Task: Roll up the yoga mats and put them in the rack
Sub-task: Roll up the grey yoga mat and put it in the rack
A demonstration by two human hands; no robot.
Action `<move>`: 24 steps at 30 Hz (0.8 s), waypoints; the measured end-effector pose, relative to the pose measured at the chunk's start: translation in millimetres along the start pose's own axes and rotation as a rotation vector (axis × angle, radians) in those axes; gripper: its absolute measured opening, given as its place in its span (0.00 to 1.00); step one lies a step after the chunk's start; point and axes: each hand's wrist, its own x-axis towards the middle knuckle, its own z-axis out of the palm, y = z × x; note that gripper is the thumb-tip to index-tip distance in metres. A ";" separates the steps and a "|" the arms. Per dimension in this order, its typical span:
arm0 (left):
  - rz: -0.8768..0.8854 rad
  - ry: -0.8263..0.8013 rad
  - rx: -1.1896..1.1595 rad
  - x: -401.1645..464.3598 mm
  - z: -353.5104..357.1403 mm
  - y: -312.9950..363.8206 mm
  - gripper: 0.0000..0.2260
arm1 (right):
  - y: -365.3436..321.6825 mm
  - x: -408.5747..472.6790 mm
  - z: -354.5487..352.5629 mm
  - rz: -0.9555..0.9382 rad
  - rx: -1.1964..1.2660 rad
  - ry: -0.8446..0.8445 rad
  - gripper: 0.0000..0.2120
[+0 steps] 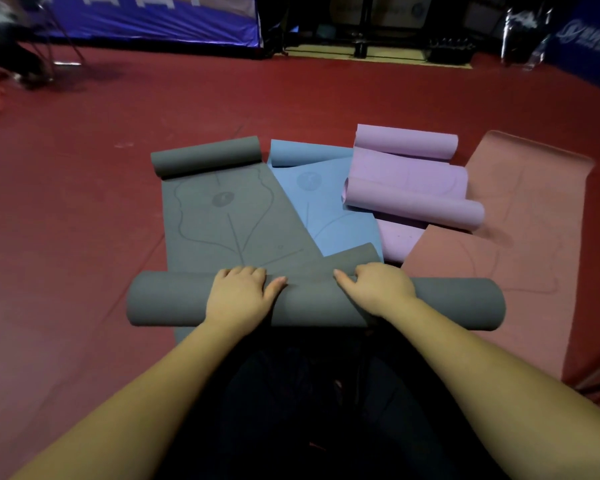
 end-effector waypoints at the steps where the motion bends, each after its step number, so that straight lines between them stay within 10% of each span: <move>1: -0.011 -0.021 0.000 2.6 -1.6 -1.0 0.35 | -1.9 1.7 -2.2 0.004 -0.001 -0.026 0.31; 24: -0.180 -0.502 -0.165 1.9 -46.7 20.4 0.35 | 9.3 -12.3 -39.6 -0.011 0.093 -0.521 0.32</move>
